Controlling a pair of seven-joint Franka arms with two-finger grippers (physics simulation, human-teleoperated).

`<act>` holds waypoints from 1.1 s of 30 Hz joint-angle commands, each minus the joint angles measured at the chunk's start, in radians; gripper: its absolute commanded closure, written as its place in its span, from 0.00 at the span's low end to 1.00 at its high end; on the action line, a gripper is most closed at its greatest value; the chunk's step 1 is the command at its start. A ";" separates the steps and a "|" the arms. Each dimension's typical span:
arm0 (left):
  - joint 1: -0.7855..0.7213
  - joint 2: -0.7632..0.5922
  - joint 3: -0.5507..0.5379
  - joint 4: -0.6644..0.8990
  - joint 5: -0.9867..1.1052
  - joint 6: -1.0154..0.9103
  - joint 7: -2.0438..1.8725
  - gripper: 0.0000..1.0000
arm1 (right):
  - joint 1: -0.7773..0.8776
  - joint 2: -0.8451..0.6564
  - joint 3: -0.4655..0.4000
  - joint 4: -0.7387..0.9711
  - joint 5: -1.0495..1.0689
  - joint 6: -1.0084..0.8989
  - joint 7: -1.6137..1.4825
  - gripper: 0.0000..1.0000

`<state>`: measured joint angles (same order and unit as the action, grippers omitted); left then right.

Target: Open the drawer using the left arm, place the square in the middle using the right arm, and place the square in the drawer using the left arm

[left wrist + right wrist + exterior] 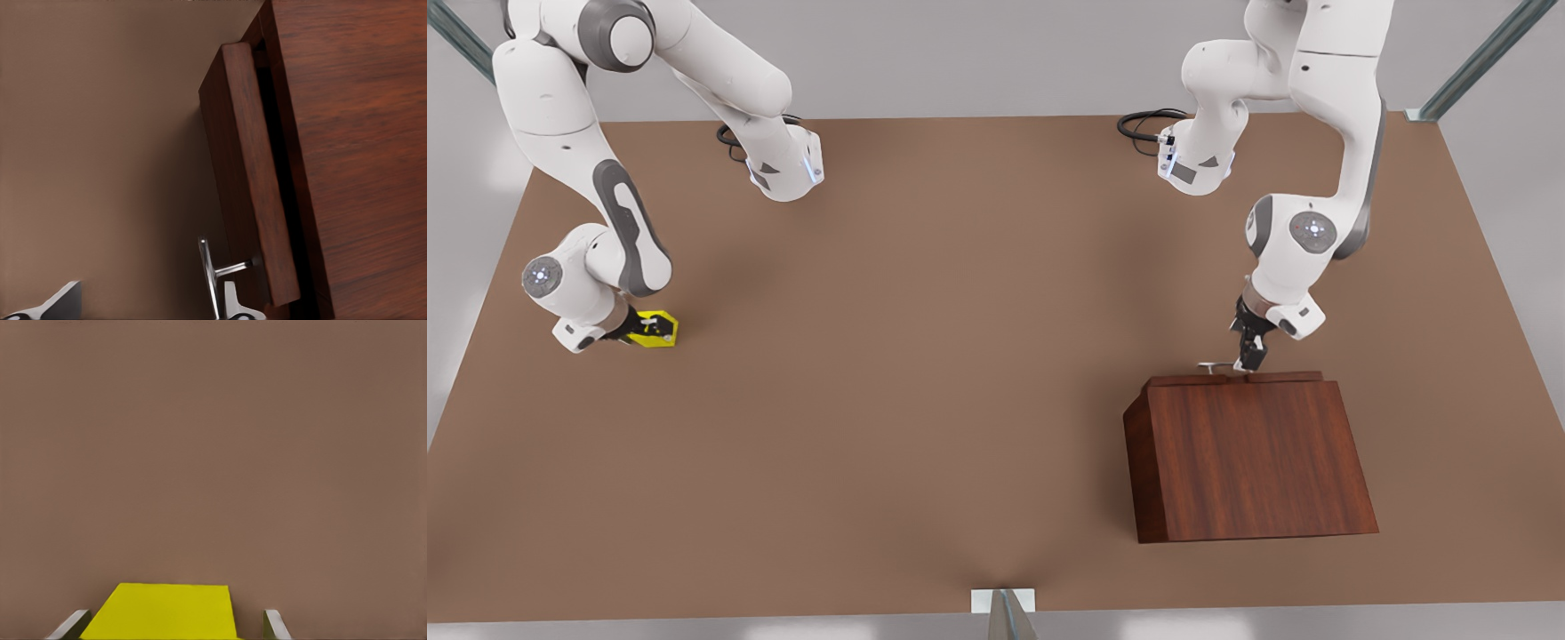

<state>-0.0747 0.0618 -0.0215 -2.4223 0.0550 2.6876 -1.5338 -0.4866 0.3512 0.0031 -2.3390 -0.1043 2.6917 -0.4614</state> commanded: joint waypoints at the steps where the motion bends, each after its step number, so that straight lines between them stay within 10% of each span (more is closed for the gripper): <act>1: 0.001 0.000 0.000 -0.001 0.000 0.000 0.000 0.00 | 0.000 0.000 0.000 0.001 0.000 0.010 0.000 0.17; 9: -0.013 -0.019 -0.002 -0.023 -0.001 -0.023 -0.035 0.00 | 0.000 -0.005 0.000 0.003 0.001 0.007 0.001 0.20; 14: -0.016 -0.033 -0.002 -0.023 -0.001 -0.067 -0.035 0.00 | 0.003 -0.011 0.000 0.003 0.001 -0.001 0.010 0.41; 25: -0.016 -0.065 0.000 -0.024 0.000 -0.140 -0.042 0.00 | 0.028 -0.078 0.009 0.023 0.005 -0.159 0.076 0.40; 33: -0.016 -0.094 0.003 -0.026 -0.001 -0.215 -0.043 0.00 | 0.514 -0.005 0.011 0.687 0.029 -0.874 0.860 0.40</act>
<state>-0.1034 -0.0322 -0.0182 -2.4483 0.0557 2.4729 -1.5769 0.0727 0.3700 0.0140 -1.6032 -0.0441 1.8008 0.4782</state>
